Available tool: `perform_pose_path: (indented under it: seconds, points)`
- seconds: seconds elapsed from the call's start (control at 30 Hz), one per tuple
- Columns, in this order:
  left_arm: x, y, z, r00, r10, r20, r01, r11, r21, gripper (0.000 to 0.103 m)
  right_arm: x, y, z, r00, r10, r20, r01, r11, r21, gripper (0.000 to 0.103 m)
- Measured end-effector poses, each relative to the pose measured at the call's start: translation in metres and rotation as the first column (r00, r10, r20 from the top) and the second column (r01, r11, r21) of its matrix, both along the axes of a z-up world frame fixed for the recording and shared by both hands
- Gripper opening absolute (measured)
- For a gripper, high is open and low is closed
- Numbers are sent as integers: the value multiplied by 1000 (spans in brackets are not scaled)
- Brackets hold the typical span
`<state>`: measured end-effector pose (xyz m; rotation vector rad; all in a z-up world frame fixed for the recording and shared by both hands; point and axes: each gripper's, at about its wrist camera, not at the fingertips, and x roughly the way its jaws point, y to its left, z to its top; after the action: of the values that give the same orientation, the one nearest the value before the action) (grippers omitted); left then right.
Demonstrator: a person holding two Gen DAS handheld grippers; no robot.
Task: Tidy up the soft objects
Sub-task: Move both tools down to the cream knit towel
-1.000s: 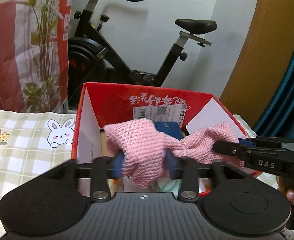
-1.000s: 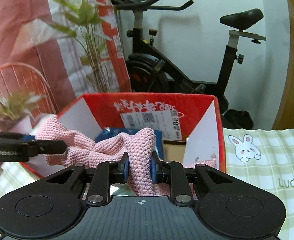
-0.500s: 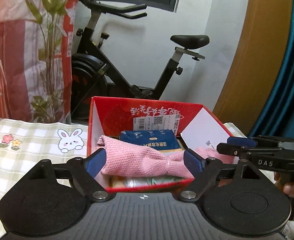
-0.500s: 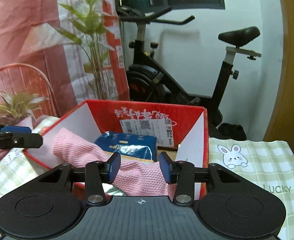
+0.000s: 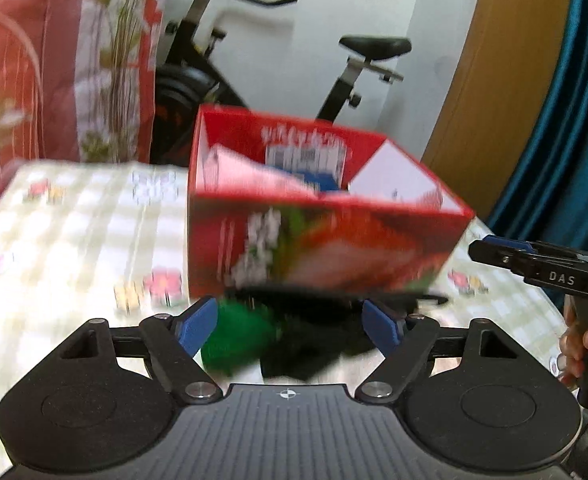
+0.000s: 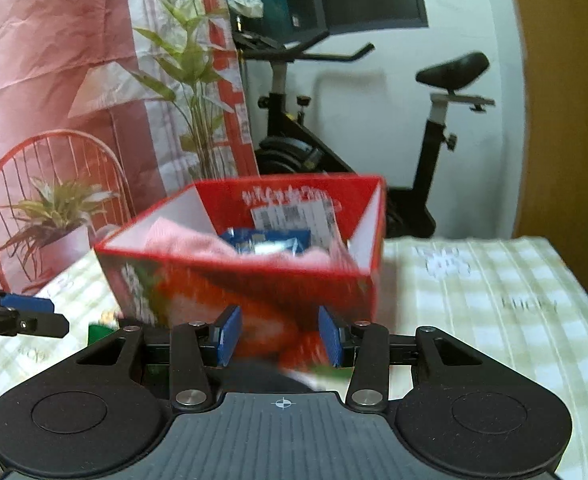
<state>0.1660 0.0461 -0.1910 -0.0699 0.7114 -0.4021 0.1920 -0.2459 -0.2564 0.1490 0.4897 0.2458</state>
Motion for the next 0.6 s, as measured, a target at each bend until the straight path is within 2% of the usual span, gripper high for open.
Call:
perform_pose_path:
  seconds: [0.17, 0.3, 0.47, 0.6]
  points:
    - [-5, 2, -30, 997, 28, -76, -29, 1000, -12, 73, -15, 2, -34, 996, -17, -82, 16, 1000, -7, 40]
    - [-6, 3, -49, 994, 45, -100, -45, 999, 3, 69, -18, 8, -59, 991, -23, -135, 23, 1000, -1, 40]
    - [-7, 4, -69, 989, 49, -140, -50, 999, -2, 58, -14, 16, -78, 987, -38, -157, 38, 999, 0, 41]
    - [-10, 6, -78, 989, 49, -139, -55, 998, -33, 57, -13, 15, -83, 987, -44, -152, 45, 999, 6, 44]
